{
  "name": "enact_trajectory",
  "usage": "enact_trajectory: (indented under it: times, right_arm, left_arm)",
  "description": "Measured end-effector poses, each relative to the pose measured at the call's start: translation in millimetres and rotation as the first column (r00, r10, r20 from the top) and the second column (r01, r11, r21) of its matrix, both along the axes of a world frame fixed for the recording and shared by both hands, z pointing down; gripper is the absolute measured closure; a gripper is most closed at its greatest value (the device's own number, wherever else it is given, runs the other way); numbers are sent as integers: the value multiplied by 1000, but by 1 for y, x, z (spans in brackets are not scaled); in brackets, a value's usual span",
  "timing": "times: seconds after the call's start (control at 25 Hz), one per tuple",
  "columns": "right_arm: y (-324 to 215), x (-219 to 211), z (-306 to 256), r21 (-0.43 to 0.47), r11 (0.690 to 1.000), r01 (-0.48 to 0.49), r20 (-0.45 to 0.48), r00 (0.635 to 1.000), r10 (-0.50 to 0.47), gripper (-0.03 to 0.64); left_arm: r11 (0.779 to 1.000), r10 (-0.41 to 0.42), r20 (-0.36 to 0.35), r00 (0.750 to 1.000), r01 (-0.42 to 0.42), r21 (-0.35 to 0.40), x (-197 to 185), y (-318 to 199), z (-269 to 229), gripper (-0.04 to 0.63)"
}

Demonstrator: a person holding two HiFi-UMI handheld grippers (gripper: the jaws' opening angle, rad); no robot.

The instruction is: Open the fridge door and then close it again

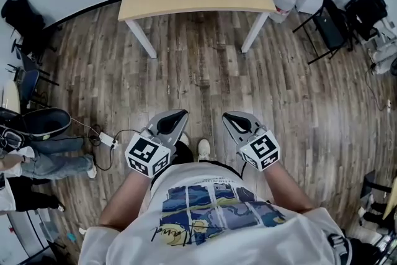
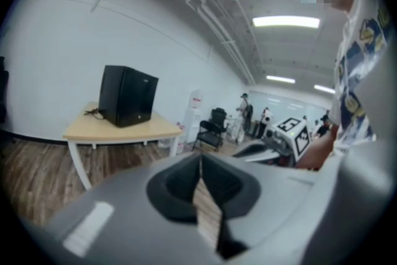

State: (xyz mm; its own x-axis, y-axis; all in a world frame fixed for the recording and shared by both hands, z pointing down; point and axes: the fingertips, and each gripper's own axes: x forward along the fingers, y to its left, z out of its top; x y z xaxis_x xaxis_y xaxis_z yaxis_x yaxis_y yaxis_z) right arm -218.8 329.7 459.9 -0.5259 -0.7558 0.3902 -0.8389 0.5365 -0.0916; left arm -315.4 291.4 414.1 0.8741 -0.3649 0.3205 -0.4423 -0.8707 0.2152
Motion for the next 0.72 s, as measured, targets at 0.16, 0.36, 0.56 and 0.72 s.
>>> enact_trajectory:
  times: [0.16, 0.36, 0.56, 0.72]
  right_arm:
    - [-42, 14, 2, -12, 999, -38, -8, 999, 38, 604]
    - [-99, 33, 6, -16, 998, -68, -49, 997, 67, 603]
    - [-174, 58, -6, -8, 990, -138, -69, 988, 137, 603]
    - [-237, 67, -14, -10, 984, -180, -63, 982, 179, 603]
  left_arm:
    - [1000, -3, -16, 1000, 3, 6, 11, -52, 4, 580]
    - [1000, -23, -49, 999, 23, 17, 21, -132, 15, 565]
    - [999, -14, -47, 999, 16, 29, 33, -227, 20, 552]
    - [999, -3, -31, 1000, 5, 52, 44, -313, 22, 548]
